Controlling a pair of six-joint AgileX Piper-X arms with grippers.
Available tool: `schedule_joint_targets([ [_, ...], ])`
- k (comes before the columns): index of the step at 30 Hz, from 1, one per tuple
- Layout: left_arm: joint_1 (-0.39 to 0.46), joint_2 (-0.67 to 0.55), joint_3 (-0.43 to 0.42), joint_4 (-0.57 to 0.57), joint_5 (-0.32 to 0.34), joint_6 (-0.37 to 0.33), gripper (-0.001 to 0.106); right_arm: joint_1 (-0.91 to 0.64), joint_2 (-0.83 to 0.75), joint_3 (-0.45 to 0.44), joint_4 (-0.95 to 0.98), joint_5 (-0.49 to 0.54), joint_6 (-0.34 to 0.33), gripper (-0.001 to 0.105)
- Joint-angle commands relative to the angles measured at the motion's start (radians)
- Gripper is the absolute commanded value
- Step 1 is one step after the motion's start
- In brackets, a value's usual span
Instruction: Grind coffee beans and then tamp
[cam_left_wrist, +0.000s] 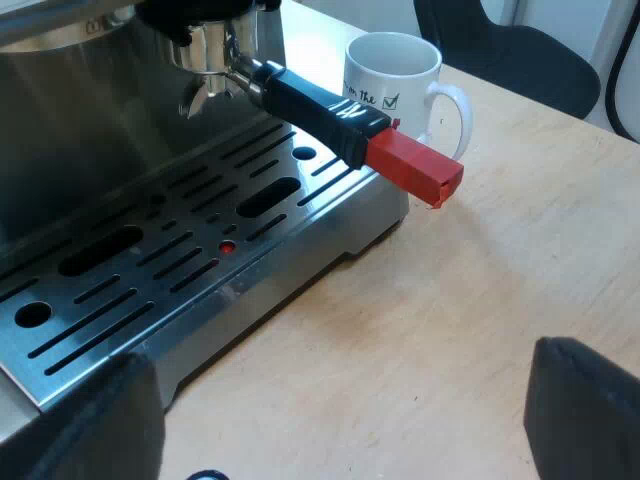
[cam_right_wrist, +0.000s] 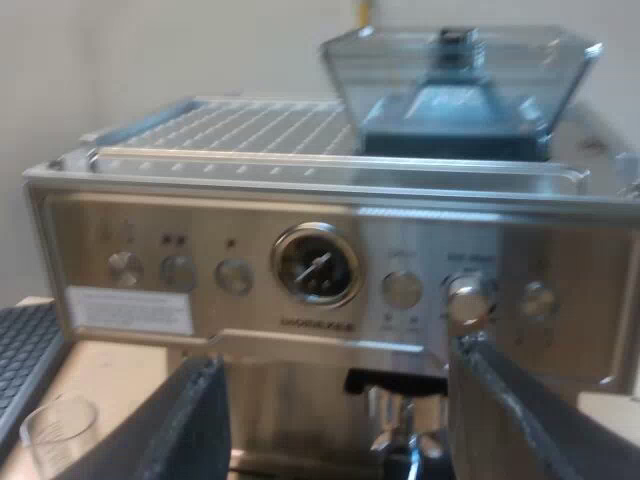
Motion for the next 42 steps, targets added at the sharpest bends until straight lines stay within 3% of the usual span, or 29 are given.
schedule_joint_targets([
  [1, -0.002, -0.002, 0.0, -0.006, 0.007, -0.018, 0.086, -0.001, -0.006, -0.015, 0.055, -0.008, 0.079, 0.051],
  [4, -0.002, -0.002, 0.0, -0.006, 0.007, -0.021, 0.086, -0.02, -0.006, -0.017, 0.129, -0.044, 0.151, 0.051],
  [6, -0.002, -0.002, 0.0, -0.006, 0.007, -0.021, 0.086, -0.056, -0.006, -0.022, 0.212, -0.132, 0.278, 0.051],
  [7, -0.002, -0.002, 0.0, -0.006, 0.007, -0.021, 0.086, -0.065, -0.006, -0.025, 0.239, -0.157, 0.306, 0.051],
  [11, -0.002, -0.002, 0.0, 0.001, 0.007, -0.021, 0.086, -0.173, -0.002, -0.073, 0.515, -0.321, 0.524, 0.051],
  [14, -0.002, -0.002, 0.0, 0.012, 0.007, -0.021, 0.086, -0.249, -0.002, -0.102, 0.666, -0.449, 0.603, 0.051],
  [20, -0.002, -0.002, 0.0, 0.039, 0.007, -0.021, 0.086, -0.362, 0.003, -0.115, 0.739, -0.597, 0.626, 0.051],
  [37, -0.002, -0.002, 0.0, 0.04, 0.007, -0.021, 0.086, -0.389, 0.029, -0.116, 0.697, -0.615, 0.622, 0.051],
  [42, -0.002, -0.002, 0.0, 0.04, 0.007, -0.021, 0.086, -0.405, 0.06, -0.129, 0.773, -0.701, 0.674, 0.051],
])
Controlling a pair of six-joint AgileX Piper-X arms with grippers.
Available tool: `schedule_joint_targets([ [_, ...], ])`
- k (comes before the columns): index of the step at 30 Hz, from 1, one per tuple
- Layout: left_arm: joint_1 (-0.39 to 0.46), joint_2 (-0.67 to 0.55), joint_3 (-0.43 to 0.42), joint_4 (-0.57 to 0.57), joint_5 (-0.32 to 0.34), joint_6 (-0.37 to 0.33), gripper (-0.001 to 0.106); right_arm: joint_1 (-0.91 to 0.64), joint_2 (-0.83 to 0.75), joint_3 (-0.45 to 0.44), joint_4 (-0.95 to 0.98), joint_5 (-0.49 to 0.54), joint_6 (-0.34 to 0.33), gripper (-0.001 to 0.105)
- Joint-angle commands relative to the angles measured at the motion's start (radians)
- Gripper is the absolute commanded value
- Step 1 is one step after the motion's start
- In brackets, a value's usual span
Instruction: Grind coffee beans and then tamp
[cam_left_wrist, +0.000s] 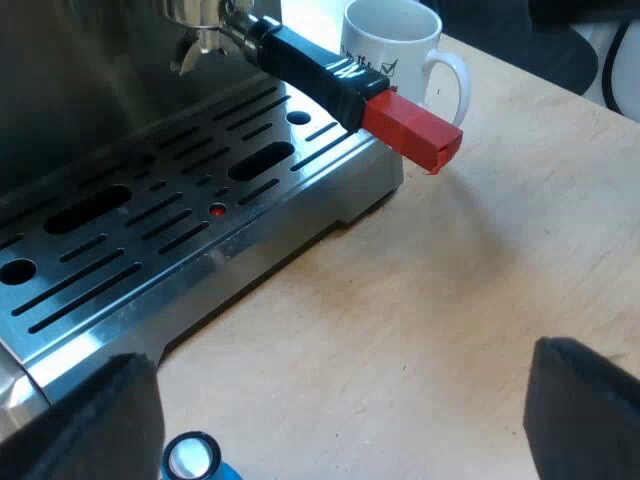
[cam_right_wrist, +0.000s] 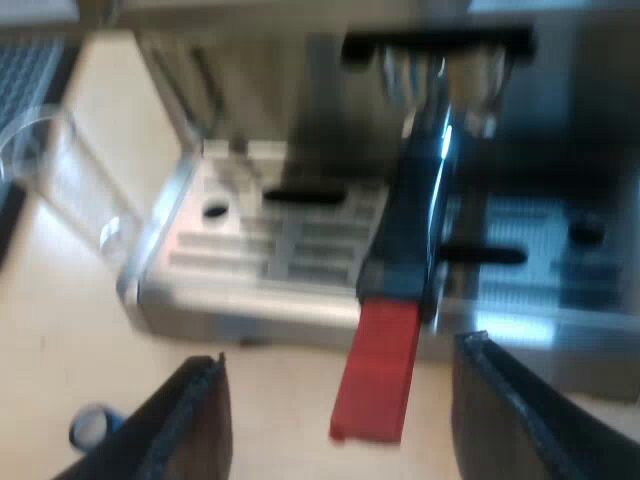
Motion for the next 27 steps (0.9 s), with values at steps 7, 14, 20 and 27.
schedule_joint_targets([
  [7, -0.002, -0.002, 0.0, -0.008, 0.007, -0.009, 0.086, -0.028, 0.119, -0.07, 0.11, -0.053, 0.057, 0.051],
  [14, -0.002, -0.002, 0.0, 0.0, 0.007, -0.009, 0.086, -0.079, 0.179, -0.084, 0.115, -0.074, 0.085, 0.051],
  [20, -0.002, -0.002, 0.0, 0.002, 0.007, -0.009, 0.086, -0.124, 0.219, -0.094, 0.114, -0.115, 0.086, 0.051],
  [27, -0.002, -0.002, 0.0, 0.004, 0.007, -0.009, 0.086, -0.132, 0.273, -0.134, 0.114, -0.123, 0.083, 0.051],
])
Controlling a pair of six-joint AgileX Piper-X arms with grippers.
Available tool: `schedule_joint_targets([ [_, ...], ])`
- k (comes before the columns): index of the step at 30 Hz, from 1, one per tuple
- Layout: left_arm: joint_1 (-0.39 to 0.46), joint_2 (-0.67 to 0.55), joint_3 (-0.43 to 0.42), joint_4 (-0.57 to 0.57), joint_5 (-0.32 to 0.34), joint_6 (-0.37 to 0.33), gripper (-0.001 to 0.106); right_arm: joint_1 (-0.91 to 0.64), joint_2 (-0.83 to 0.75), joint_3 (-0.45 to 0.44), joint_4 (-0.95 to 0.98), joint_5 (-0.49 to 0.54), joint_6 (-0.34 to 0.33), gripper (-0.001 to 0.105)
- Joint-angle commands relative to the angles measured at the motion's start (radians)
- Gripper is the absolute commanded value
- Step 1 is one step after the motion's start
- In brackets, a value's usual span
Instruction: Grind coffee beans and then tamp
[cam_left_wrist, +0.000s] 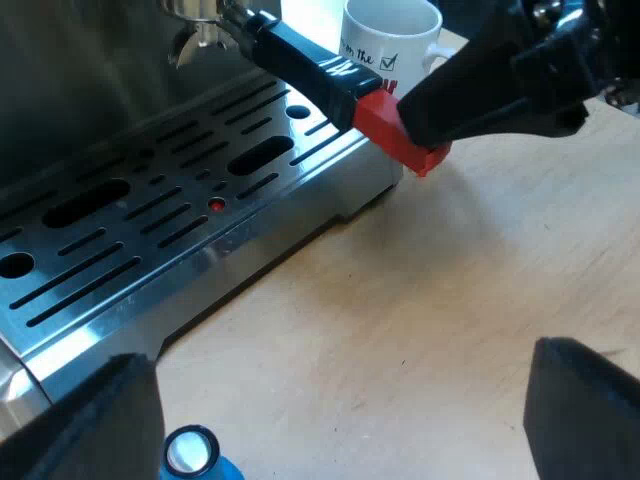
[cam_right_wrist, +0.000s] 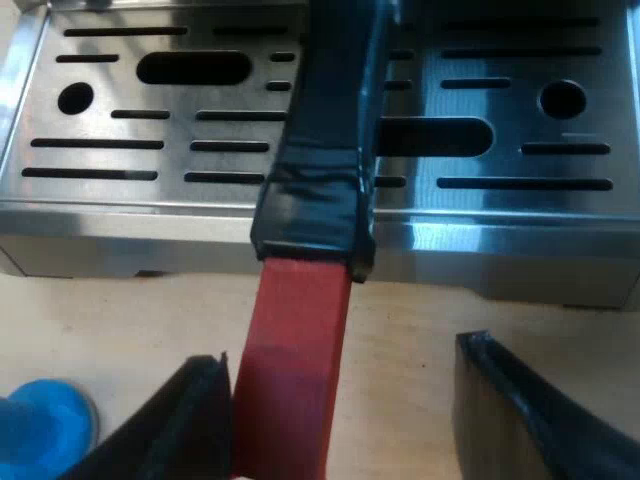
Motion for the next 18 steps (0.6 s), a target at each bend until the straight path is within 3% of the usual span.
schedule_joint_targets([
  [1, -0.002, -0.002, 0.0, -0.004, 0.007, -0.009, 0.086, -0.005, 0.027, -0.025, 0.0, -0.003, -0.008, 0.051],
  [12, -0.002, -0.002, 0.0, -0.004, 0.007, -0.009, 0.086, -0.005, 0.062, -0.029, 0.0, 0.003, -0.011, 0.051],
  [18, -0.002, -0.002, 0.0, -0.004, 0.007, -0.009, 0.086, -0.005, 0.06, -0.036, 0.085, 0.035, 0.024, 0.051],
])
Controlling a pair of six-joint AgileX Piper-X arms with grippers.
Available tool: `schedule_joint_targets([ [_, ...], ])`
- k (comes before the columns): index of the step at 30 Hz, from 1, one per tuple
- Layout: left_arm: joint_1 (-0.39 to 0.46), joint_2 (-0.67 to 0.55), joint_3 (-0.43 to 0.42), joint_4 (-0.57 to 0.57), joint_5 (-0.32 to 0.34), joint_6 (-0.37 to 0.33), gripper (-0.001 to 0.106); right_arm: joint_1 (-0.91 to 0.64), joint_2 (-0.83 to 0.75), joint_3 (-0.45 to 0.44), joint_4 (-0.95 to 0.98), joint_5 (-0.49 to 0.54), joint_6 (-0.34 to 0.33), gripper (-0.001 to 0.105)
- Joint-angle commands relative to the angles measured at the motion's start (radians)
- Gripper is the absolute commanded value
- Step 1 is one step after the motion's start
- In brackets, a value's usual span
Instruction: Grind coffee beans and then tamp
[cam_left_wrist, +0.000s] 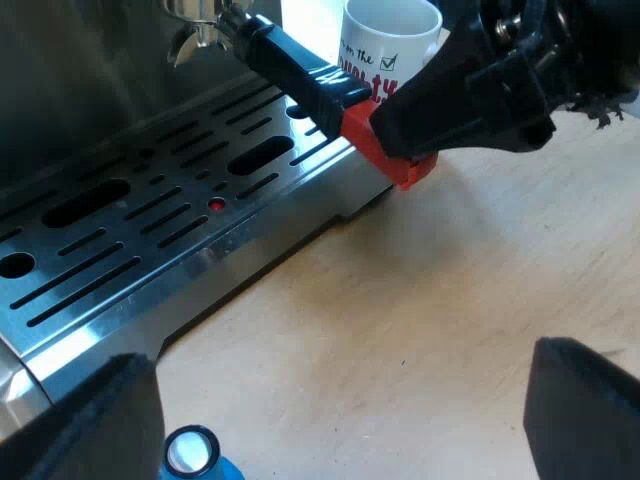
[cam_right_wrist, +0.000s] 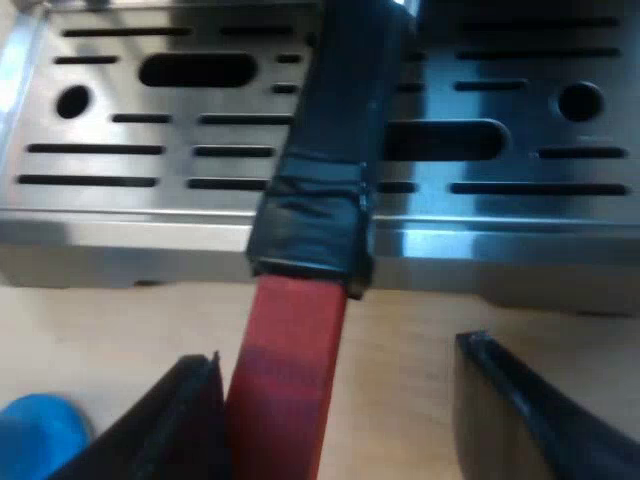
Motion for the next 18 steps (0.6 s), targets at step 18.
schedule_joint_targets([
  [18, -0.002, -0.002, 0.0, -0.004, 0.007, -0.009, 0.086, -0.007, -0.095, -0.004, 0.086, 0.065, 0.008, 0.051],
])
